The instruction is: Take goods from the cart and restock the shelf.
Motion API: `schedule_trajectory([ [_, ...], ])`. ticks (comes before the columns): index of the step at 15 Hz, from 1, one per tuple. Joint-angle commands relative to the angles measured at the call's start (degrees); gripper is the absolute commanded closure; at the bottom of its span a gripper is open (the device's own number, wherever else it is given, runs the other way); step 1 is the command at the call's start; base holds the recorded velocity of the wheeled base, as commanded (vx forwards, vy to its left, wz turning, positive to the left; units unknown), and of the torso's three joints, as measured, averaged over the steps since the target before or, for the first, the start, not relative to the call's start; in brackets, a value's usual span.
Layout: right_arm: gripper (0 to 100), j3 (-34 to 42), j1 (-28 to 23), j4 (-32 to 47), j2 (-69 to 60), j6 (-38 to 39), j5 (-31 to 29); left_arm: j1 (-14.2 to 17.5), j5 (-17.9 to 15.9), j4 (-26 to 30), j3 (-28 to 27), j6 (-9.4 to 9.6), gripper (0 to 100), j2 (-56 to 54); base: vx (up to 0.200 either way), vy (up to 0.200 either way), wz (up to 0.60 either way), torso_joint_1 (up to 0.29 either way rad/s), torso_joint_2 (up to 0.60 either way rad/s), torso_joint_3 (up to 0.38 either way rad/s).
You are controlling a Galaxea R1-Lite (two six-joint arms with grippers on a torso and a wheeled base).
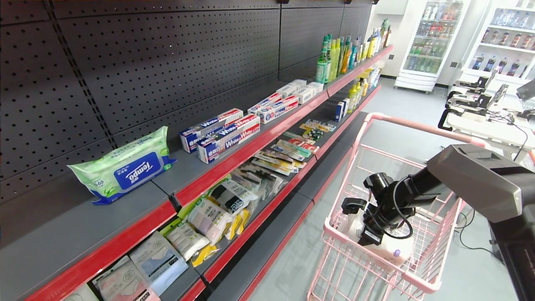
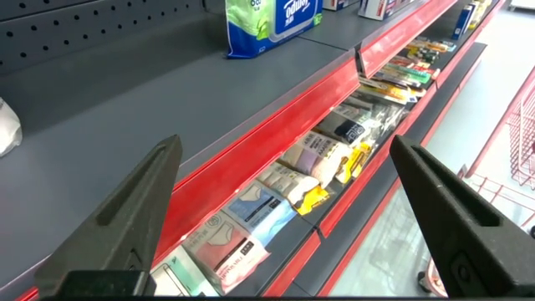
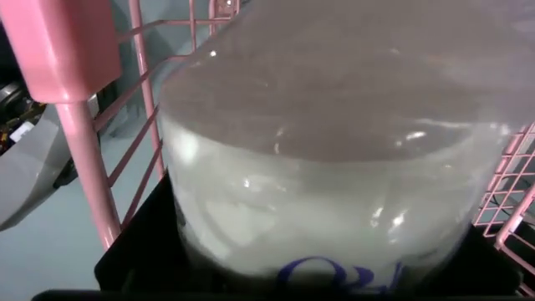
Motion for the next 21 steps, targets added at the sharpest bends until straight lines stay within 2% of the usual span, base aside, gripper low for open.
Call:
schedule_trajectory([
  [1, 100, 1.19, -0.04, 0.18, -0.49, 0.13, 0.06, 0.0, 0.02, 0.0, 0.0, -0.01, 0, 0.07, 0.0, 0.0, 0.0, 0.0, 0.0, 0.0],
  [5, 100, 1.63, -0.92, 0.18, -6.46, 0.22, -4.24, 0.0, 0.02, 0.0, 0.0, -0.01, 0, 0.07, 0.0, 0.0, 0.0, 0.0, 0.0, 0.0],
  [7, 100, 1.72, -1.71, 0.18, -9.19, 0.4, -4.42, 0.0, 0.02, 0.0, 0.0, -0.01, 0, 0.07, 0.0, 0.0, 0.0, 0.0, 0.0, 0.0],
  [10, 100, 1.28, -3.12, 0.01, -14.37, 4.27, -5.82, 0.0, 0.02, 0.0, 0.0, -0.01, 0, 0.07, 0.0, 0.0, 0.0, 0.0, 0.0, 0.0],
  [13, 100, 1.54, -3.91, -0.17, -20.0, 9.45, -5.91, 0.0, 0.02, 0.0, 0.0, -0.01, 0, 0.07, 0.0, 0.0, 0.0, 0.0, 0.0, 0.0],
  [16, 100, 1.63, -3.29, -0.25, -29.14, 20.0, -6.09, 0.0, 0.02, 0.0, 0.0, -0.01, 0, 0.07, 0.0, 0.0, 0.0, 0.0, 0.0, 0.0],
  [17, 100, 1.72, -3.03, -0.25, -31.25, 21.4, -6.26, 0.0, 0.02, 0.0, 0.0, -0.01, 0, 0.07, 0.0, 0.0, 0.0, 0.0, 0.0, 0.0],
  [21, 100, 9.19, -1.71, -0.34, -52.52, 29.67, -7.67, 0.0, 0.02, 0.0, 0.0, -0.01, 0, 0.07, 0.0, 0.0, 0.0, 0.0, 0.0, 0.0],
])
